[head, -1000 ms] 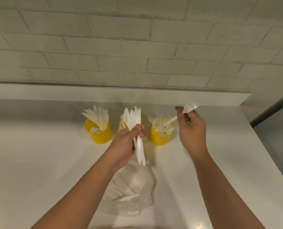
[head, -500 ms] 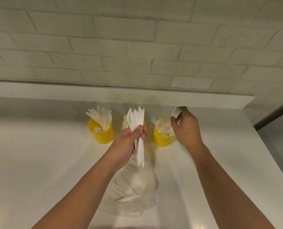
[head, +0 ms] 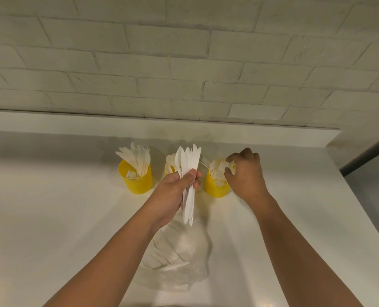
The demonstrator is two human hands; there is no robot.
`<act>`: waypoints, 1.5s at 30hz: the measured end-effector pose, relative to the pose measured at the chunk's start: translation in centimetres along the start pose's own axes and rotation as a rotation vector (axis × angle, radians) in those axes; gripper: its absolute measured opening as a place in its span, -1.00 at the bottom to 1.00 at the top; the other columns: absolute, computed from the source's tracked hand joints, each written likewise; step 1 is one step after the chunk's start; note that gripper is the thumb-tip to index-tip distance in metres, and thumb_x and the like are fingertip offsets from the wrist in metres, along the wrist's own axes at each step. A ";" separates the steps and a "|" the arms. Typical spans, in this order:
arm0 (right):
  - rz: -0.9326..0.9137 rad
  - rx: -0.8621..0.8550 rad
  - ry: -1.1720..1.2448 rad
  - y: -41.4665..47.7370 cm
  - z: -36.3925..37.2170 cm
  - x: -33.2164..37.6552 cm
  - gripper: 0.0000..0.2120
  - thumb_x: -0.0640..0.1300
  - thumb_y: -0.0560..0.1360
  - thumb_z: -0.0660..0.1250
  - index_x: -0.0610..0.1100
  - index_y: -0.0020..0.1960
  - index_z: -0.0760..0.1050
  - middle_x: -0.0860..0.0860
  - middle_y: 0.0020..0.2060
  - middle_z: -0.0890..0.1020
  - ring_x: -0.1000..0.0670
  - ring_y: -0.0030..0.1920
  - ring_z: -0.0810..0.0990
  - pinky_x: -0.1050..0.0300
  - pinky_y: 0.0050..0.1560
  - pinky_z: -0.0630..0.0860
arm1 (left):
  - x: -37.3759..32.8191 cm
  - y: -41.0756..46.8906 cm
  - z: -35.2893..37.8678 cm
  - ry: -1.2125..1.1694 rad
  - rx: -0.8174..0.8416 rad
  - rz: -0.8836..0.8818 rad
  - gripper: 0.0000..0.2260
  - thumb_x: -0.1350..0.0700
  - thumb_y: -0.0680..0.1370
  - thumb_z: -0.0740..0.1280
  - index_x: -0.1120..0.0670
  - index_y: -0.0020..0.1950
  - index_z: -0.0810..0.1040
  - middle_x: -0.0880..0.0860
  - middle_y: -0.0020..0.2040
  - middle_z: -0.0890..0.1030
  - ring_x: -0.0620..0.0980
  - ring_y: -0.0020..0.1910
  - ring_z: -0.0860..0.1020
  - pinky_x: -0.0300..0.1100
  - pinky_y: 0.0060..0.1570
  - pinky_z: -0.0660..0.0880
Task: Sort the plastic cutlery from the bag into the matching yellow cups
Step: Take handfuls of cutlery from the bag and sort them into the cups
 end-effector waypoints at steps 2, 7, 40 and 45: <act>-0.017 -0.057 -0.008 -0.5 -1.1 0.7 -0.65 -0.12 0.43 0.49 -0.11 0.21 0.60 -0.16 0.08 0.51 -0.22 0.06 0.46 -0.10 0.03 0.55 | 0.0 -0.1 0.2 -0.008 0.013 0.010 -0.74 0.00 0.73 0.18 0.08 0.05 0.61 -0.04 -0.29 0.47 -0.13 -0.32 0.39 -0.21 -0.25 0.27; 0.006 -0.157 0.580 -1.4 -5.6 5.2 -0.74 -0.12 0.51 0.45 0.00 0.19 0.61 0.01 0.04 0.47 0.12 0.01 0.49 0.20 0.06 0.44 | 0.4 -0.3 0.2 -0.017 0.076 -0.002 -0.73 -0.03 0.72 0.22 -0.02 -0.01 0.69 -0.04 -0.30 0.43 -0.07 -0.27 0.30 -0.10 -0.18 0.20; -0.330 0.044 -0.016 1.0 1.9 10.6 -0.73 -0.04 0.58 0.25 0.00 0.15 0.70 -0.06 0.03 0.69 -0.22 -0.01 0.57 -0.07 -0.02 0.56 | 2.4 -6.8 -9.5 -0.149 0.033 -0.089 -0.73 -0.06 0.61 0.31 0.10 0.06 0.68 0.02 -0.26 0.37 0.00 -0.27 0.26 -0.07 -0.14 0.24; -0.242 -0.092 0.269 -1.4 0.2 12.6 -0.65 -0.12 0.44 0.31 -0.04 0.19 0.66 -0.02 0.04 0.57 -0.08 0.05 0.47 0.06 0.11 0.47 | 1.0 -6.7 -10.0 -0.072 -0.012 -0.030 -0.71 -0.10 0.61 0.28 0.05 0.08 0.69 0.01 -0.23 0.40 -0.01 -0.22 0.30 0.00 -0.06 0.21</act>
Point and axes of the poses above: each hand's wrist, its own y-axis towards the middle knuckle, its own z-axis out of the palm, x = y × z, the point moved 6 cm from there along y, towards the middle knuckle
